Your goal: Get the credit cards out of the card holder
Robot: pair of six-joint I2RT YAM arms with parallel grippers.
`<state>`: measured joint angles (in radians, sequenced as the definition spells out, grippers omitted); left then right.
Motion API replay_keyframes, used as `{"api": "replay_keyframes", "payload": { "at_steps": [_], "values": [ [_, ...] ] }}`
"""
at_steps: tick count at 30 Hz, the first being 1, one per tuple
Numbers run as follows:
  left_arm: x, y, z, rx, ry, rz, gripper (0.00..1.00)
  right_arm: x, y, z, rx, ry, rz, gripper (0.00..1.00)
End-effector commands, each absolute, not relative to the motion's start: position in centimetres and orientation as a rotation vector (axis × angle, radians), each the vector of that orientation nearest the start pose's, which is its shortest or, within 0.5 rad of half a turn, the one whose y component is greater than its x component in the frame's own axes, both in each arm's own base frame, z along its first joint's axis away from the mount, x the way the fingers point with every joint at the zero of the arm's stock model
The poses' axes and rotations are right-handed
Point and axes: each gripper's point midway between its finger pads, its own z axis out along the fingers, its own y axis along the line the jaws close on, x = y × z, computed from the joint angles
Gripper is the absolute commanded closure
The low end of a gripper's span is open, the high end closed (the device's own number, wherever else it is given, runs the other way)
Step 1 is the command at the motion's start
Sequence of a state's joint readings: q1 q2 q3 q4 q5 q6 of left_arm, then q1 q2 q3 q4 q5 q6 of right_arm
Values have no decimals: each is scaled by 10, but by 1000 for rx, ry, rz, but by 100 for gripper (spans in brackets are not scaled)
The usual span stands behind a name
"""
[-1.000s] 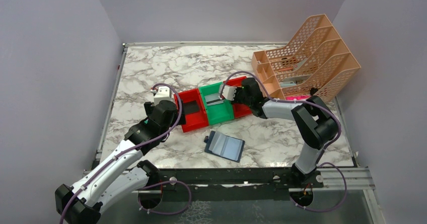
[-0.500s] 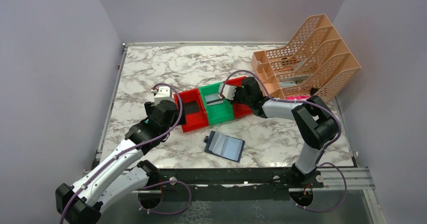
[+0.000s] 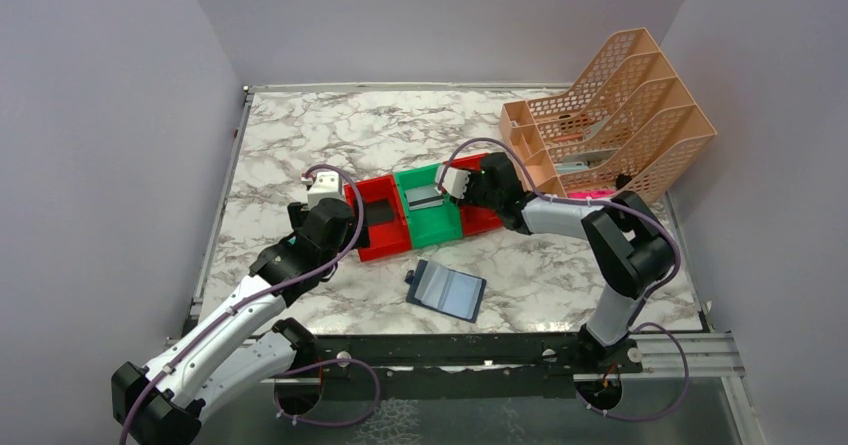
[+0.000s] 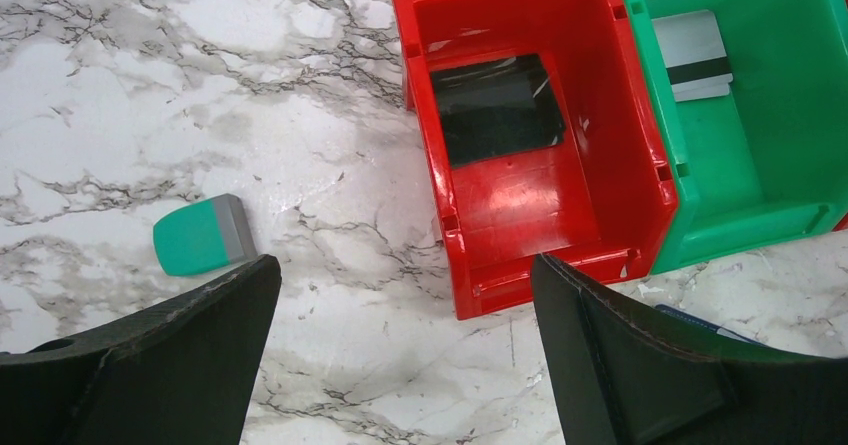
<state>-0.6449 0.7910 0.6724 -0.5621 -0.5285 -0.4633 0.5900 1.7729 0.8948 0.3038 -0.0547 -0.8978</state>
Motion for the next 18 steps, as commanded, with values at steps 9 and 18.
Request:
{"api": "replay_keyframes", "payload": {
  "at_steps": [9, 18],
  "values": [
    [242, -95, 158, -81, 2136, -82, 1, 394, 262, 144, -1195, 1493, 72, 56],
    [242, -91, 163, -95, 2117, -69, 1, 284, 307, 169, -774, 1944, 1014, 50]
  ]
}}
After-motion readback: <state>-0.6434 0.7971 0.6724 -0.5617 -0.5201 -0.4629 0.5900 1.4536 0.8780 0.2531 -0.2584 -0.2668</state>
